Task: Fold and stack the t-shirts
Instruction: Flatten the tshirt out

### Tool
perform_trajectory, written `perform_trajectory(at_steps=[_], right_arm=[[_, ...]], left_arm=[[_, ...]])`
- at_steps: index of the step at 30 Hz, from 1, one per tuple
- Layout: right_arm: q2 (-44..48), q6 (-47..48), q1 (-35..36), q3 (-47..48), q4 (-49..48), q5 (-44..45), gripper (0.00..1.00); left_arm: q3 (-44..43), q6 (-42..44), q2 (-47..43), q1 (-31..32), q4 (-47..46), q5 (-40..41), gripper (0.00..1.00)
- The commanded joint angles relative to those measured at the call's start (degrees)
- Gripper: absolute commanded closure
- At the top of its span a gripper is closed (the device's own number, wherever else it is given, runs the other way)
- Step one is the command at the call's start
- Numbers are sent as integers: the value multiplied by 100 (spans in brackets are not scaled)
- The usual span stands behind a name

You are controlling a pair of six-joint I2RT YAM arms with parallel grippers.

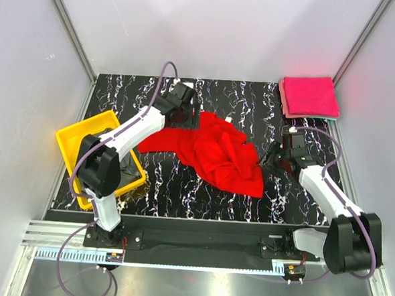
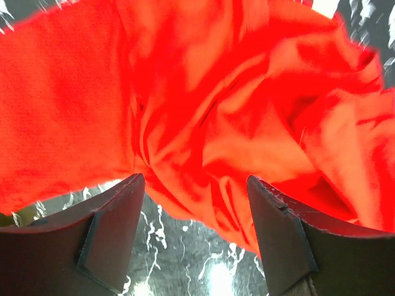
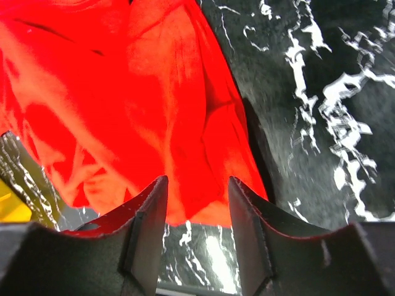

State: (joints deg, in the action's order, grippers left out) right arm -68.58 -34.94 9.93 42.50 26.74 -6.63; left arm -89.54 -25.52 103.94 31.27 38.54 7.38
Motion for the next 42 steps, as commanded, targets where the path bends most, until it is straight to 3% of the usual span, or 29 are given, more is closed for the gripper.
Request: perform_trajectory(at_steps=[1,6,18,21,22,25,31,34,42], right_arm=[[-462,22,-44,223,-582,-155,48],[-1201,-136,-62,434,-889,-434,49],[-1781,-558,-62,109,-1768,-866,50],[-2159,-505,-71,372,-1926,-647,78],[-2203,-470,-71,460,-1971,-403,100],[-2186,-383,-71,890,-1998,20,100],[-2879,-171,-70,3347,-1576,-592,100],[-3503,-145,-132,4132,-1663,-856,100],[-6183,136,-457,7445,-1525,-1674,100]], left_arm=[[23,99,-67,-331,154,142,28],[182,100,135,-796,268,-86,29],[692,345,-253,-2352,-31,-104,27],[718,241,-198,-2581,-110,-263,27],[771,232,-251,-2582,-276,-280,27],[842,231,-331,-2582,-383,-491,27],[279,47,74,-2643,30,79,27],[130,20,126,-2704,4,264,26],[-459,336,574,-3109,153,98,25]])
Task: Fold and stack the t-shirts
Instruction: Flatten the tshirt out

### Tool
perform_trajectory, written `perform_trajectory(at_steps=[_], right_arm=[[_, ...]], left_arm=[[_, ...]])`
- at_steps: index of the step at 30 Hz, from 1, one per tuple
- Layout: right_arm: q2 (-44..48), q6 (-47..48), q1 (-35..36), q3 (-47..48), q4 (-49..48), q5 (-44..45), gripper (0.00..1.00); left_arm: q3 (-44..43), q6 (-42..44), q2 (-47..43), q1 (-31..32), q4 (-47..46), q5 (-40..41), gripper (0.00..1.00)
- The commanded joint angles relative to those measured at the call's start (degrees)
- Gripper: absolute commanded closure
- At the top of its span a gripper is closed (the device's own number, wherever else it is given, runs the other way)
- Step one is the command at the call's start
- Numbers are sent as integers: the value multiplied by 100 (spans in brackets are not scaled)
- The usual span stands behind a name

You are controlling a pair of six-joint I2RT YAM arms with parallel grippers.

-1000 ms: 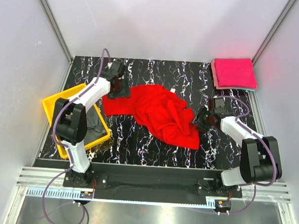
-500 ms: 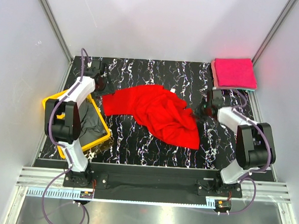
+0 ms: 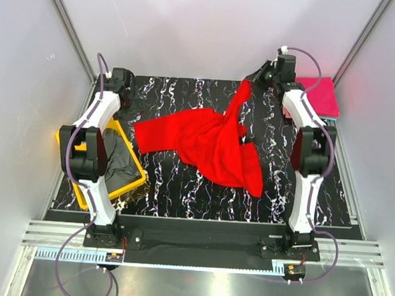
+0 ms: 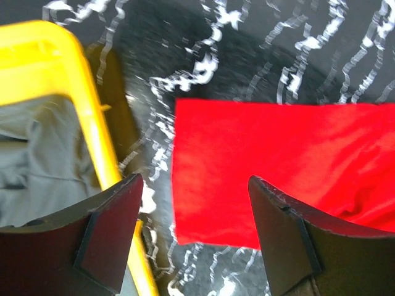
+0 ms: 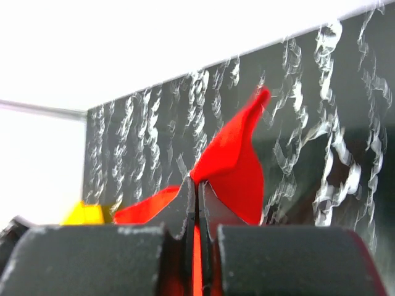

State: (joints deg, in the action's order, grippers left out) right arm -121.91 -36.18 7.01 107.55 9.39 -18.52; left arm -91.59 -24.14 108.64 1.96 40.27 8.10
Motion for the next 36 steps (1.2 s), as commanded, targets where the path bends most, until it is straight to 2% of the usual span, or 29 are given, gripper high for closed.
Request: perform_trajectory(at_steps=[1,7,10,12,15,17,23,28,31,36], right_arm=[[-1078,339,-164,1605,291,-538,100],[-2415,823,-252,4006,863,-573,100],[-2636,806,-296,4222,574,-714,96],[-2558,850,-305,4126,416,-766,86],[-2251,902,-305,3828,432,-907,66],[-1787,903,-296,3284,319,-916,62],[-451,648,-296,1560,-262,-855,61],[201,210,-296,523,-218,-854,62],[754,68,-305,-162,-209,-969,62],[1353,190,-296,-1023,-33,-890,62]], left_arm=[[-289,295,148,-187,-19,-79,25],[-772,972,702,-362,261,-458,25],[-1053,1279,957,-363,376,-633,25],[-1255,1464,1124,-363,472,-626,26],[-1458,1754,1361,-415,447,-756,28],[-1632,1860,1545,-459,429,-1133,30],[-1722,1957,1836,-503,534,-1364,37],[-1362,2045,1705,-494,429,-1337,41],[-1125,2132,1739,-494,227,-1599,42],[-1291,2168,1994,-486,473,-1592,47]])
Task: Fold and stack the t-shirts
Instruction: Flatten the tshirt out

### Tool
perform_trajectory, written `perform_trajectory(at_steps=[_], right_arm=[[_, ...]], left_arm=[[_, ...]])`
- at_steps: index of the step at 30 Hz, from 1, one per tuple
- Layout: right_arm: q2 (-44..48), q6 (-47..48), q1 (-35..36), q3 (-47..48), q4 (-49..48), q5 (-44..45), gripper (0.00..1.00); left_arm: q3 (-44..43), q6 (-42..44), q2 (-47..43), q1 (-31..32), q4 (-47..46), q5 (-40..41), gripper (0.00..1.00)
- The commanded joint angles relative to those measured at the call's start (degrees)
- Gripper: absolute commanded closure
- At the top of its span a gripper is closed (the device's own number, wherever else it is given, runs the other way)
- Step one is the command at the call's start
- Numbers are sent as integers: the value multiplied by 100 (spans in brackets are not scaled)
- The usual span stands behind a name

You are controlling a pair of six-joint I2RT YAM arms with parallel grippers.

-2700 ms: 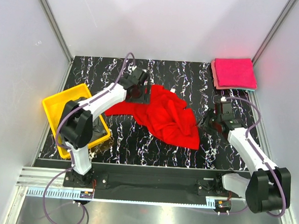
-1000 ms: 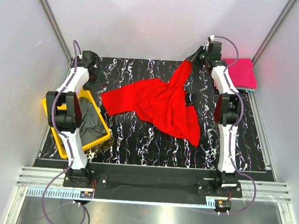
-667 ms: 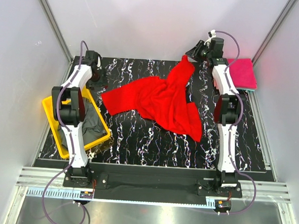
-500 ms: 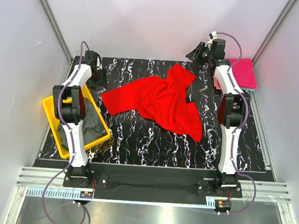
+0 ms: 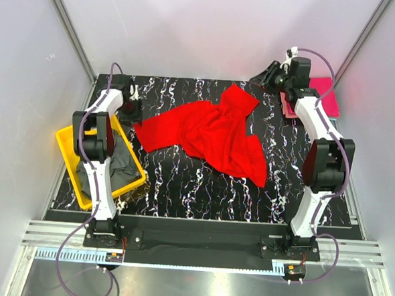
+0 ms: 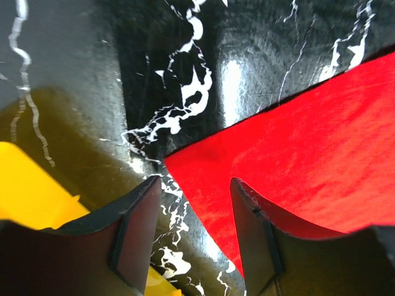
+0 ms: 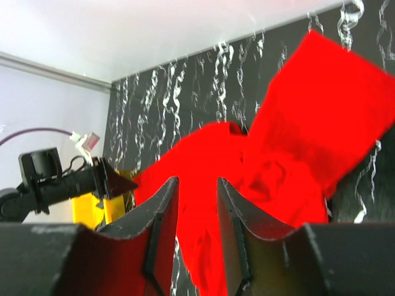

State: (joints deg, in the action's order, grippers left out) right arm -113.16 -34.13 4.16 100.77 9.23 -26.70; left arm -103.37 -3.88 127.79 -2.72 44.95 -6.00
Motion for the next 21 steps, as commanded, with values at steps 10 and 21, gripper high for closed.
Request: perform_trajectory(at_steps=[10,21], right_arm=[[1629,-305,154,-1796,499,103,62],[2949,-1129,1085,-4809,790,1015,51]], left_arm=[[89,238,44,140,-48,213,63],[54,-253,-578,246,-30,-32,100]])
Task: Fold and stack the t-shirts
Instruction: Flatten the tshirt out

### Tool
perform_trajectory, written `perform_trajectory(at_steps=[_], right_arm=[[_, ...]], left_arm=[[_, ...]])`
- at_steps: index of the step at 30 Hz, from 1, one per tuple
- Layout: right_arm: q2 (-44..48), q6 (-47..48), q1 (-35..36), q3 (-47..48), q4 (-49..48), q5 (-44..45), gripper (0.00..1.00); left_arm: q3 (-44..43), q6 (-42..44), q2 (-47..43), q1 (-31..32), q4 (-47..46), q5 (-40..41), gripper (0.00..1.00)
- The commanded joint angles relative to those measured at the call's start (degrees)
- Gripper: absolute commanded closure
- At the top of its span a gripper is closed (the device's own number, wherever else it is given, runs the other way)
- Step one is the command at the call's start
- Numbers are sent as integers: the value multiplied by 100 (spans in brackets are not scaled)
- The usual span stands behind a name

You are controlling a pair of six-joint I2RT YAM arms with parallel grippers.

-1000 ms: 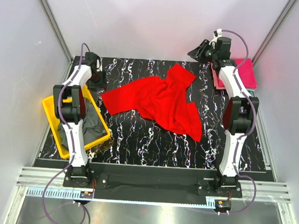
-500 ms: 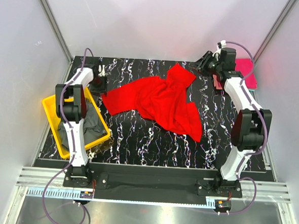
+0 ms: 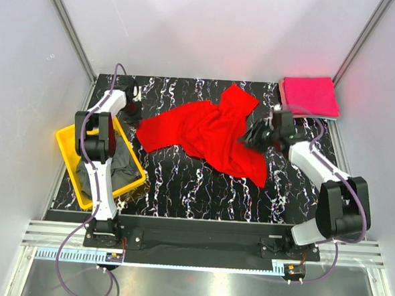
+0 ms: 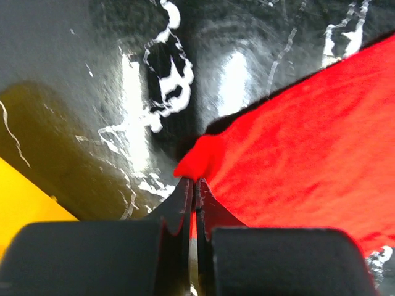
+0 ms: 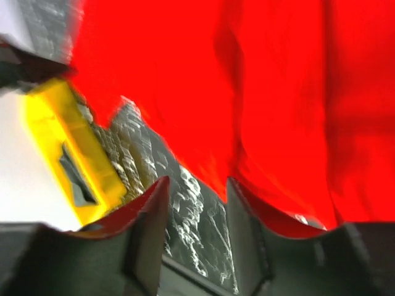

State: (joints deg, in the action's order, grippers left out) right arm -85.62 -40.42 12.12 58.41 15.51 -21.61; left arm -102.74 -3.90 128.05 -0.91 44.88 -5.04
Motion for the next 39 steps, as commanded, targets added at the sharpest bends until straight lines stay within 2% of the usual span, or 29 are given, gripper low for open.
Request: perform_trajectory(at_steps=[1,3,5,8,12,18,21,27,28,29,30,34,35,39], right_arm=[[317,-815,317,-759,163,630,49],[476,-1115,326,-1146,259,1008,43],[800,-1510,317,-1209,811,1699,41],[1073,-1574,317,-1349,999,2019,41],[1276,-1600,335,-1675,998,2143,42],[1233,-1627,396,-1965,743,2134,43],[987,-1443,414,-1939,726,2134,43],[373,-1258,625,-1992,-73,1844,44],[284,-1205,634,-1931,-179,1818,48],[214,-1126,634,-1852,-145,1844,59],[152,-899,642,-1555,12,1992,98],[572,-423,634,-351,1950,3353,100],[730,-353,634,165,2226,3765,100],[1529,42,643,1285,3141,4331,100]], left_arm=[[130,-495,-928,186,-67,-216,100],[315,-708,-1281,214,-242,-392,100],[762,-1015,-1965,240,-444,-637,100],[1044,-1227,-2336,266,-586,-832,100],[1423,-1297,-2767,275,-639,-964,100],[1538,-1315,-2890,302,-551,-1236,100],[1538,-1359,-3022,310,-507,-1140,100],[1529,-1490,-3356,328,-542,-1043,100],[1511,-1517,-3383,337,-542,-1069,100],[1502,-1534,-3427,337,-542,-1078,100],[1485,-1552,-3514,337,-525,-1070,100],[1362,-1806,-3909,337,-419,-1052,100],[1318,-1877,-4015,337,-358,-1061,100],[1046,-2158,-4752,363,-305,-1070,100]])
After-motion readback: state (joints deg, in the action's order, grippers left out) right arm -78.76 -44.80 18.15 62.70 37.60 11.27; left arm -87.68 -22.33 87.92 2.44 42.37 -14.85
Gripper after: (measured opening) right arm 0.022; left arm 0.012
